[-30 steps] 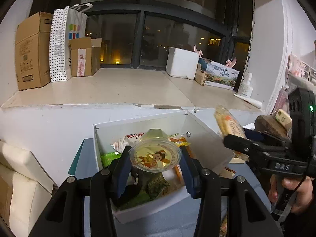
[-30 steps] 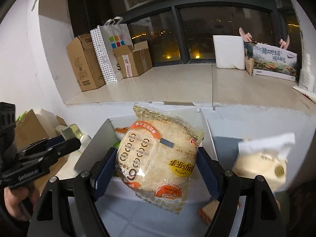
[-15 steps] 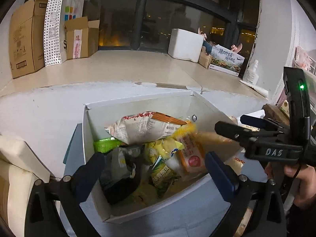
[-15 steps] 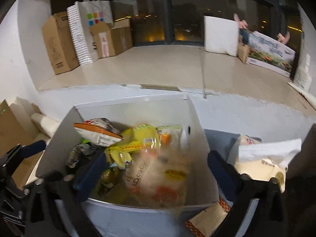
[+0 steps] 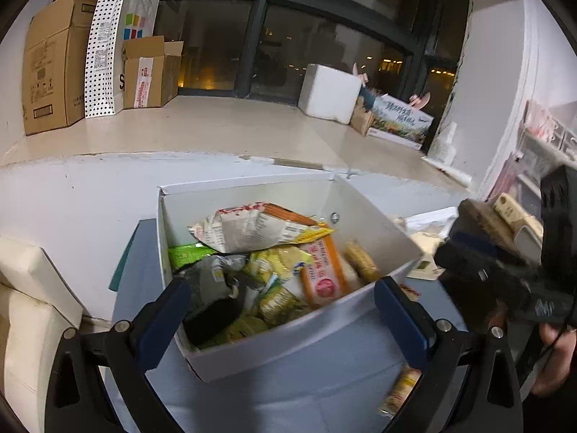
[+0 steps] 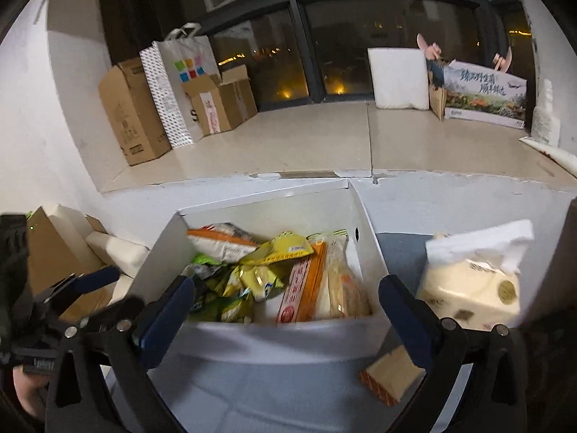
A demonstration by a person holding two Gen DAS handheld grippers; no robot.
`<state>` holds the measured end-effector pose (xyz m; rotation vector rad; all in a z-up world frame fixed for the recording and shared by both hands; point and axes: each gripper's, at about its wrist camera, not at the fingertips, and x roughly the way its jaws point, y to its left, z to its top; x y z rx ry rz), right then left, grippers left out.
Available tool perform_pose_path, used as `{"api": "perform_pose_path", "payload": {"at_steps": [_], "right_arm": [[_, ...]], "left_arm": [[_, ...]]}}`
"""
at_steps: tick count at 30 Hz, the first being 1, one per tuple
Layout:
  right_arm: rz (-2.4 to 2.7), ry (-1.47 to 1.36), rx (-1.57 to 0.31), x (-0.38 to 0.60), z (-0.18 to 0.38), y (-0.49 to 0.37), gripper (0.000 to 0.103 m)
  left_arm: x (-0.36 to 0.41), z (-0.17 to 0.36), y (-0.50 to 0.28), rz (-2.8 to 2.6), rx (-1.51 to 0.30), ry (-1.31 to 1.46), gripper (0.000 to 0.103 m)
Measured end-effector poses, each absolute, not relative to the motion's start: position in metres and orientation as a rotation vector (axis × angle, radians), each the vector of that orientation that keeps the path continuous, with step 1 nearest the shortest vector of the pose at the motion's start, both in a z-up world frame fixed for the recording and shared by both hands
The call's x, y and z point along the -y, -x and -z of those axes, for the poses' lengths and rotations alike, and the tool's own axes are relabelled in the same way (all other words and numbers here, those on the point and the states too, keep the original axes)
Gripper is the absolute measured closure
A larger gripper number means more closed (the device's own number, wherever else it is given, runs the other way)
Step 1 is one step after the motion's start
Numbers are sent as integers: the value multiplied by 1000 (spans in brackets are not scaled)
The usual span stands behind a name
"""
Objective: Organize snacks
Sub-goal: 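Drop the cake packet and cup snack into the white box with both grippers, then grasp the last round cake packet with the right gripper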
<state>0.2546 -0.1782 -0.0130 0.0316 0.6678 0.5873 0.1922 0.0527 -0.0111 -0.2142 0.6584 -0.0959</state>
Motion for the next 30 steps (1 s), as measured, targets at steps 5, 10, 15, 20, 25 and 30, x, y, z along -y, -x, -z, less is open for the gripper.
{"api": "perform_pose_path", "payload": {"at_steps": [5,10,15,20,25,30], "right_arm": [[-611,-55,-649,209,15,-206,0],[-560,-20,-681,236,41,-165,0],[-487,-3,-749,262,79,-131,0],[-461,-70,-815,285,111,-112,0],[-442,-56,-858,291,128,-115,0],[-457,-9,-878,281,142,-126,0]], "left_arm": [[-35,1,-169,137,-600,150,0],[-21,-2,-146,180,-589,145,0],[-7,16,-117,184,-613,149,0],[3,47,-91,197,-674,173,0],[-1,68,-78,175,-736,228,0],[-12,73,-63,148,-746,275,0]]}}
